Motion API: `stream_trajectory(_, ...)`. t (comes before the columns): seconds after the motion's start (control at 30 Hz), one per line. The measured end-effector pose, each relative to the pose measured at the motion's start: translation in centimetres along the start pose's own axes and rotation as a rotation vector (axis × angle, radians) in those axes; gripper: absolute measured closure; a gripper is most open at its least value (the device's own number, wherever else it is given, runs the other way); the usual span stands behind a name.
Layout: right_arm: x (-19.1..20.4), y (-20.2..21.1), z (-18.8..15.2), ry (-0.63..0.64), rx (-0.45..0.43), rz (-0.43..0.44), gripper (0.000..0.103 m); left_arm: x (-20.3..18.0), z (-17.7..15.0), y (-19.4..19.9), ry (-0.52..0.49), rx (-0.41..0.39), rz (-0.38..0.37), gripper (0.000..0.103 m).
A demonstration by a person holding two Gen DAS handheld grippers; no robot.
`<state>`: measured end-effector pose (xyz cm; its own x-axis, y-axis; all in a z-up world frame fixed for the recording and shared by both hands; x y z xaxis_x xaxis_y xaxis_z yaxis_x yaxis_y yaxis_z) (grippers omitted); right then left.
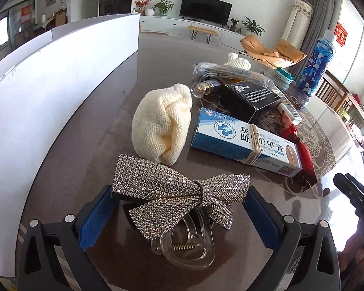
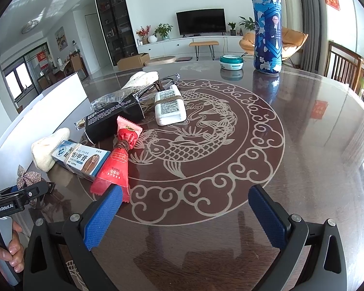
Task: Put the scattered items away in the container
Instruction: 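Move the left tool toward the rhinestone bow hair clip, then close the left gripper on the bow clip while the right tool approaches the red snack packet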
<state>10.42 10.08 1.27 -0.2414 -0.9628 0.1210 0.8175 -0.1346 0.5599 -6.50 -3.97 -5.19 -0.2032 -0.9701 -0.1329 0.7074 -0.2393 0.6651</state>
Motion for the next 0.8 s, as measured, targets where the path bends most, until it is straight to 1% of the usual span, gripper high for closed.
stream_trajectory(0.23,0.09,-0.42,-0.1,0.004,0.02,0.004,0.0,-0.6,-0.42,-0.34,-0.064,0.02,0.04,0.0)
stream_trajectory(0.8,-0.14,-0.52,-0.09,-0.008,0.025,0.004,0.0,-1.05,-0.52,-0.5,-0.102,0.031,0.076,0.0)
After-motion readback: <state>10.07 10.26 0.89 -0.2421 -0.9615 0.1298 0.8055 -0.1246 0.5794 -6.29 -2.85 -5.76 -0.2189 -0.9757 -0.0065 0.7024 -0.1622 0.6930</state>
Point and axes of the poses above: each gripper's, at about its wrist camera, not at the fingertips, and y roughly against the way its jaws point, x to its left, z to its top, the point moved 3 cm from there along -y, roughly the way its jaws point, and after that the axes turned 11 degrees about -x, right-handed, at the moved point
